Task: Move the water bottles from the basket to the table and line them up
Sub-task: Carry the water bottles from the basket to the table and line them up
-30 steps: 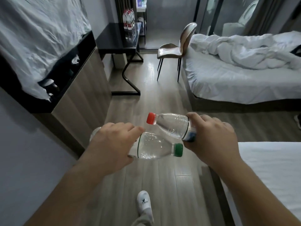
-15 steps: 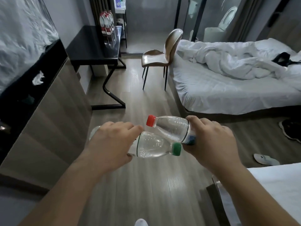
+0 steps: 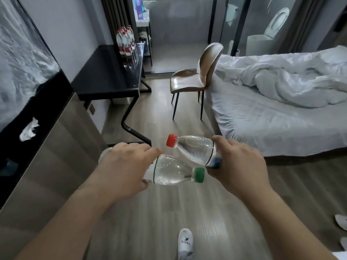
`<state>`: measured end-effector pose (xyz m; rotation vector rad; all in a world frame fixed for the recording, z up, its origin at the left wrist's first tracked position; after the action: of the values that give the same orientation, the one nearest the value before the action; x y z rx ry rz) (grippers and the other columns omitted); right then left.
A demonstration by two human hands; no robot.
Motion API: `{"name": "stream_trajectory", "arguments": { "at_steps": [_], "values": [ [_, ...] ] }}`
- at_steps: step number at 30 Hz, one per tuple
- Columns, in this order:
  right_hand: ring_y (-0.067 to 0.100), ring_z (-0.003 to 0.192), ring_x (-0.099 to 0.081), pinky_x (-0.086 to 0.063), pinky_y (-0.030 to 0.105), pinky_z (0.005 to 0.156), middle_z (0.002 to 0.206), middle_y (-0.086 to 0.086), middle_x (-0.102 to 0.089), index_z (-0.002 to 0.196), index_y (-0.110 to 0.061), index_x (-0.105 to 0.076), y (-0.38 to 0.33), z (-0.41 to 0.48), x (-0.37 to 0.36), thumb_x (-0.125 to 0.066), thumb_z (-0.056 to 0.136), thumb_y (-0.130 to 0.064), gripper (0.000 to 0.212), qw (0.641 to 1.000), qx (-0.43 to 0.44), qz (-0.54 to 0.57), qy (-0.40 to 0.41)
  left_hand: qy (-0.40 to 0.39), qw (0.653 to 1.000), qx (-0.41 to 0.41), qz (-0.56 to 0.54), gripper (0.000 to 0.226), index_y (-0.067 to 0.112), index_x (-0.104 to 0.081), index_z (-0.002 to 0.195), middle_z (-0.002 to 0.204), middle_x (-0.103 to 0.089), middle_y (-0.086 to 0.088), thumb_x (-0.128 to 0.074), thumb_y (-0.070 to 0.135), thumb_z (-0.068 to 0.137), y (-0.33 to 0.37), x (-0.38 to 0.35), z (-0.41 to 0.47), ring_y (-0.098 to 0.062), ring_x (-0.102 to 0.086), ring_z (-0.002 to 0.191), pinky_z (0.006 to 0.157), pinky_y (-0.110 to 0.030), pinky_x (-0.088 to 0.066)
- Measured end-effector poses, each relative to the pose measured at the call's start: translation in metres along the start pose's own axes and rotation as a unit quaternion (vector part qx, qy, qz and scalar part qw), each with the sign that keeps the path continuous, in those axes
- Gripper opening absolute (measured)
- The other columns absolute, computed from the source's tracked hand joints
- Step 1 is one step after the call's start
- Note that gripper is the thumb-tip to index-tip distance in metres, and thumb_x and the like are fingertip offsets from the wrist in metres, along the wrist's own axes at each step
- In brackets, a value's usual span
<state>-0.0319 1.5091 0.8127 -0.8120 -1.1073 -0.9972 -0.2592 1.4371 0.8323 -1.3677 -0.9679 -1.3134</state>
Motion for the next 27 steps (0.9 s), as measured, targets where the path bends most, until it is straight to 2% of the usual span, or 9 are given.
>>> {"name": "stream_trajectory", "arguments": {
  "at_steps": [5, 7, 9, 14, 22, 25, 27],
  "values": [
    [0.029, 0.084, -0.065, -0.033, 0.035, 0.067, 0.097, -0.004, -0.069, 0.127, -0.033, -0.058, -0.002, 0.119, -0.014, -0.086, 0.065, -0.046, 0.07, 1.0, 0.025, 0.017, 0.007, -0.002, 1.0, 0.031, 0.003, 0.074, 0.028, -0.065, 0.112, 0.082, -0.062, 0.014, -0.088, 0.028, 0.042, -0.063, 0.007, 0.085, -0.017, -0.064, 0.072, 0.064, -0.034, -0.052],
    [0.03, 0.085, -0.065, -0.036, 0.036, 0.068, 0.096, -0.003, -0.068, 0.128, -0.032, -0.058, -0.006, 0.164, -0.02, -0.085, 0.065, -0.045, 0.07, 0.999, 0.034, 0.029, 0.007, -0.011, 0.998, 0.059, -0.003, 0.073, 0.034, -0.06, 0.119, 0.087, -0.062, 0.014, -0.083, 0.028, 0.05, -0.09, 0.005, 0.116, -0.017, -0.063, 0.077, 0.07, -0.036, -0.053],
    [0.029, 0.089, -0.065, -0.041, 0.038, 0.071, 0.098, -0.005, -0.067, 0.129, -0.034, -0.056, -0.01, 0.205, -0.029, -0.084, 0.065, -0.047, 0.071, 0.999, 0.038, 0.029, 0.006, -0.01, 0.998, 0.068, -0.007, 0.074, 0.033, -0.058, 0.119, 0.088, -0.062, 0.014, -0.084, 0.028, 0.049, -0.114, 0.001, 0.146, -0.017, -0.064, 0.078, 0.071, -0.037, -0.053],
    [0.029, 0.087, -0.066, -0.045, 0.039, 0.07, 0.098, -0.005, -0.069, 0.127, -0.035, -0.057, -0.021, 0.302, -0.06, -0.085, 0.062, -0.05, 0.072, 0.999, 0.043, 0.019, 0.022, -0.003, 0.998, 0.067, -0.008, 0.077, 0.028, -0.064, 0.112, 0.08, -0.06, 0.013, -0.09, 0.027, 0.04, -0.174, -0.017, 0.222, -0.017, -0.062, 0.07, 0.063, -0.035, -0.053],
    [0.032, 0.08, -0.065, -0.045, 0.039, 0.067, 0.091, -0.003, -0.067, 0.125, -0.033, -0.058, -0.047, 0.463, -0.119, -0.087, 0.059, -0.05, 0.074, 0.999, 0.021, -0.004, 0.025, -0.009, 0.999, 0.037, -0.01, 0.072, 0.028, -0.065, 0.116, 0.085, -0.064, 0.013, -0.086, 0.026, 0.047, -0.293, -0.057, 0.361, -0.016, -0.065, 0.076, 0.067, -0.035, -0.053],
    [0.032, 0.078, -0.065, -0.045, 0.039, 0.067, 0.089, -0.003, -0.066, 0.123, -0.033, -0.058, -0.052, 0.516, -0.133, -0.087, 0.057, -0.05, 0.074, 1.0, 0.009, -0.013, 0.023, -0.006, 1.0, 0.025, 0.002, 0.072, 0.028, -0.066, 0.111, 0.081, -0.063, 0.013, -0.09, 0.031, 0.042, -0.332, -0.062, 0.412, -0.017, -0.064, 0.07, 0.061, -0.037, -0.054],
    [0.031, 0.078, -0.065, -0.044, 0.039, 0.066, 0.088, -0.004, -0.066, 0.124, -0.034, -0.058, -0.054, 0.548, -0.143, -0.086, 0.057, -0.051, 0.074, 1.0, 0.0, -0.015, 0.02, -0.011, 1.0, 0.02, -0.006, 0.07, 0.029, -0.064, 0.112, 0.081, -0.063, 0.013, -0.086, 0.038, 0.047, -0.356, -0.068, 0.443, -0.019, -0.063, 0.069, 0.061, -0.037, -0.054]
  ]
}}
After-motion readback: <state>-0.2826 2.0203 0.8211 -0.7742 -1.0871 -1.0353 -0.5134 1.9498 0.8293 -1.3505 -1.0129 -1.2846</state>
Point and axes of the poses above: each hand's wrist, its own z-axis towards the middle knuckle, its own x-axis out of the back of the hand, y = z × x, the point moved 7 cm from there along z, towards the middle knuckle
